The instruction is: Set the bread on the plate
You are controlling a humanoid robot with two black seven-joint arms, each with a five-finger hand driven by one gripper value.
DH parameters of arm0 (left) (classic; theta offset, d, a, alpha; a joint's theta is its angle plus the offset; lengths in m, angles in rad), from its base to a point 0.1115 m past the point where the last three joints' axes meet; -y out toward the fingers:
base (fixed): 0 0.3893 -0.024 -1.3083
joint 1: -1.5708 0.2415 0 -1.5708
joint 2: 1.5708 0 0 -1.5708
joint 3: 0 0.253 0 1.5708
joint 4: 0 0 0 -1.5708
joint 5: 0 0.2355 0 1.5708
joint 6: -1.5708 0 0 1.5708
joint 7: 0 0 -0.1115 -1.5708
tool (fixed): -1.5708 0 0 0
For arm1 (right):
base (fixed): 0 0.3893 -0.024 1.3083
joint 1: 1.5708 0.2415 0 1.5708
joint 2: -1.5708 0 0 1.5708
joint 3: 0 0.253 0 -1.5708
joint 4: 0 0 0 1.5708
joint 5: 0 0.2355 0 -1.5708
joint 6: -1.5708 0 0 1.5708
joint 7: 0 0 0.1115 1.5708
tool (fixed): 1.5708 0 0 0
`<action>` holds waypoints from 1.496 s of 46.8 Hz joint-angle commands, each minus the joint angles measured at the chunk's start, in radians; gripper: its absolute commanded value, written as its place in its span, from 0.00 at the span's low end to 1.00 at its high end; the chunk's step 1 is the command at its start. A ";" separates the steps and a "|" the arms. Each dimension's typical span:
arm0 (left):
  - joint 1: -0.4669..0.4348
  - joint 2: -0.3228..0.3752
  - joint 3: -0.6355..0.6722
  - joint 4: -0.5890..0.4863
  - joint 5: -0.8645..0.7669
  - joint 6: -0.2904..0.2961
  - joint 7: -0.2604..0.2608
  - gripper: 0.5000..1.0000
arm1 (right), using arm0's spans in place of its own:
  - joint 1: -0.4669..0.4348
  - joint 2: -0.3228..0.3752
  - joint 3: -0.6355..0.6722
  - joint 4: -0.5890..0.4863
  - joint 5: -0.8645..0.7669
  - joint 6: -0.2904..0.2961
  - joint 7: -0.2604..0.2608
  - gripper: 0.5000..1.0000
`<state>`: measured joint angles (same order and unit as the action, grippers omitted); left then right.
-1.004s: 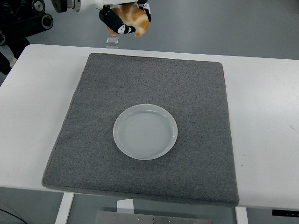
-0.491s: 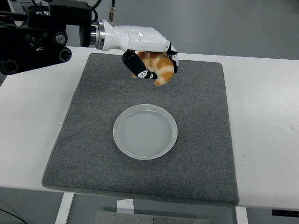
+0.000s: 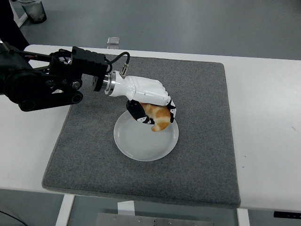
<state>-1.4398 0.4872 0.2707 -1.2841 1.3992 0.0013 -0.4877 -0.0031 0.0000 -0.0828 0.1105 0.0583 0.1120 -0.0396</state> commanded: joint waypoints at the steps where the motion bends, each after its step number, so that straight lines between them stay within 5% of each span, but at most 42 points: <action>1: 0.019 -0.002 0.002 0.000 0.015 0.000 0.001 0.00 | 0.000 0.000 0.000 0.000 0.000 0.000 0.000 0.90; 48: 0.111 -0.007 0.016 0.022 0.107 0.000 0.005 0.00 | 0.000 0.000 0.000 0.000 0.000 0.000 0.000 0.90; 53: 0.113 -0.006 0.016 0.022 0.106 0.000 0.005 0.40 | 0.000 0.000 0.000 0.000 0.000 0.000 0.000 0.90; 56: 0.114 -0.007 0.016 0.022 0.106 -0.001 0.005 0.50 | 0.000 0.000 0.000 0.000 0.000 0.000 0.000 0.90; 60: 0.114 -0.007 0.015 0.022 0.093 -0.006 0.006 0.89 | 0.000 0.000 0.000 0.000 0.000 0.000 0.000 0.90; 63: 0.113 -0.007 0.015 0.022 0.090 -0.010 0.006 0.98 | 0.000 0.000 0.000 0.000 0.000 0.000 0.000 0.90; 70: 0.114 -0.005 0.012 0.025 0.084 -0.014 0.006 0.99 | 0.000 0.000 0.000 0.000 0.000 0.000 0.000 0.90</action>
<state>-1.3255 0.4804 0.2850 -1.2604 1.4870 -0.0106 -0.4815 -0.0030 0.0000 -0.0828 0.1105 0.0583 0.1120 -0.0399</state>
